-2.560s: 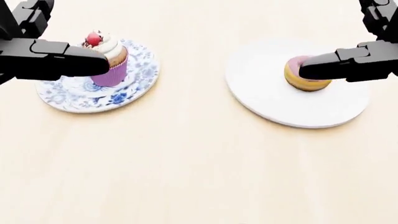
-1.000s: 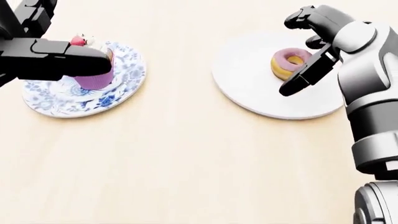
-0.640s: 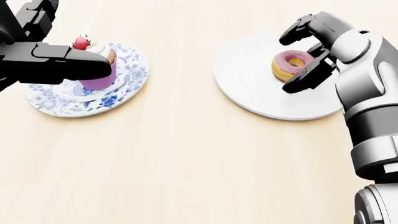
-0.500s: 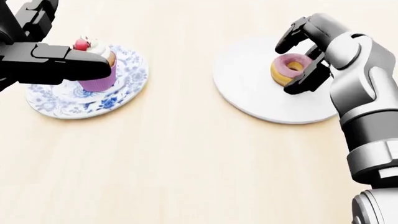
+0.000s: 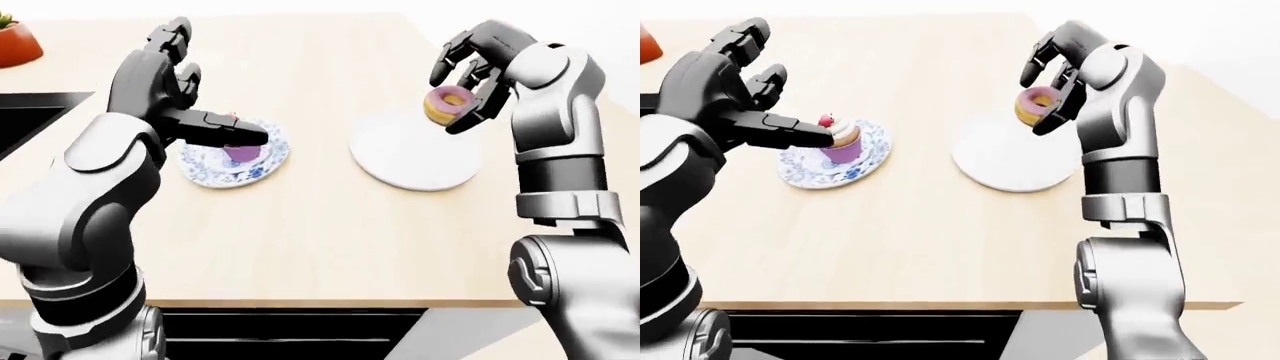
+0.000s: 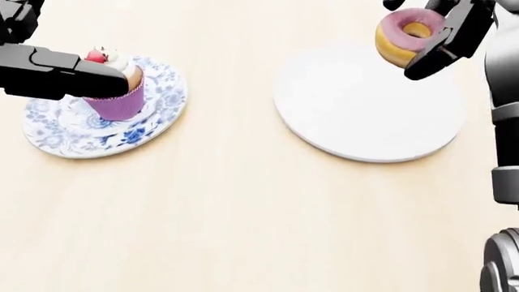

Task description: Move the dessert items from the plate to the tray.

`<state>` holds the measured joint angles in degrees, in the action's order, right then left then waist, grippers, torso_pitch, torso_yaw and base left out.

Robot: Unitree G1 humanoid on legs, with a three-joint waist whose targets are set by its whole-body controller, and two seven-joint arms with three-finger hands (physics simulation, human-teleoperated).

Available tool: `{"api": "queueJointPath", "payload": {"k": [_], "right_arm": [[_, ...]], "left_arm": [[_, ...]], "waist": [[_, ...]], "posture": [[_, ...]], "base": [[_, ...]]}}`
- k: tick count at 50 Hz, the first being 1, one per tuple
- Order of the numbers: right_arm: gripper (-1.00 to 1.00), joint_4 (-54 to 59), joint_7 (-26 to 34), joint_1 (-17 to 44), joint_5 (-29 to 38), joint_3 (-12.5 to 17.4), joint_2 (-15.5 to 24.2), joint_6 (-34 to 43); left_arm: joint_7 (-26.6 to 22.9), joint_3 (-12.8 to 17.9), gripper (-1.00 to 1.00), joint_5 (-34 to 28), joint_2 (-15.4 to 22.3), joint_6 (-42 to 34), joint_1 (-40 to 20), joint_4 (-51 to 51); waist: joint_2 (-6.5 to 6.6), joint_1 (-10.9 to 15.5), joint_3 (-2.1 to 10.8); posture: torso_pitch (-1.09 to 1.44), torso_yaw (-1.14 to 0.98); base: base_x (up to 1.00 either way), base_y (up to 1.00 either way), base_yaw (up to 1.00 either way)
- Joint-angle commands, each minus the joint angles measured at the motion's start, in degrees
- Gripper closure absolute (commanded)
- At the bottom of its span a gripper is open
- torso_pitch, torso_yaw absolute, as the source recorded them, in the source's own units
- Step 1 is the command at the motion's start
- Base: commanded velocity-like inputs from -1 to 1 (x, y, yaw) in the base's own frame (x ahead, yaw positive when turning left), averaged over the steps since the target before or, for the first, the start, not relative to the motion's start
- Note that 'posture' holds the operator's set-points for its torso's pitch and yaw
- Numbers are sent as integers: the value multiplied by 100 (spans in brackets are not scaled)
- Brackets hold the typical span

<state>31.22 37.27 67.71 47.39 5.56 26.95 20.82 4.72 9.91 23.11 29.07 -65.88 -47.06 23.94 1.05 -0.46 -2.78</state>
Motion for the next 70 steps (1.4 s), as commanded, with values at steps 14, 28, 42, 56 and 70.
{"api": "queueJointPath", "payload": {"k": [14, 28, 42, 56, 70], "right_arm": [[100, -209, -3, 138, -74, -11, 69, -57], [100, -157, -78, 94, -14, -40, -18, -124], [100, -108, -135, 47, 19, -59, -66, -230], [100, -97, -175, -39, 2, -50, -71, -297], [100, -9, -217, -31, 10, -44, -57, -344]], "left_arm": [[-2654, -859, -100, -3553, -213, 944, -576, -1184], [-3590, -604, -100, -5168, -770, 2615, -995, -3006], [-3251, -548, -100, -5581, -969, 3630, -1157, -4184], [-2694, -594, -100, -5673, -986, 4351, -1444, -5492], [-2414, -593, -69, -5706, -926, 4634, -1598, -6166]], "waist": [[-56, 31, 154], [-135, 51, 195], [-159, 57, 231], [-161, 52, 256], [-153, 45, 268]], "posture": [[0, 0], [0, 0], [0, 0], [0, 0], [0, 0]], "base": [[0, 0, 0], [0, 0, 0], [0, 0, 0], [0, 0, 0], [0, 0, 0]]}}
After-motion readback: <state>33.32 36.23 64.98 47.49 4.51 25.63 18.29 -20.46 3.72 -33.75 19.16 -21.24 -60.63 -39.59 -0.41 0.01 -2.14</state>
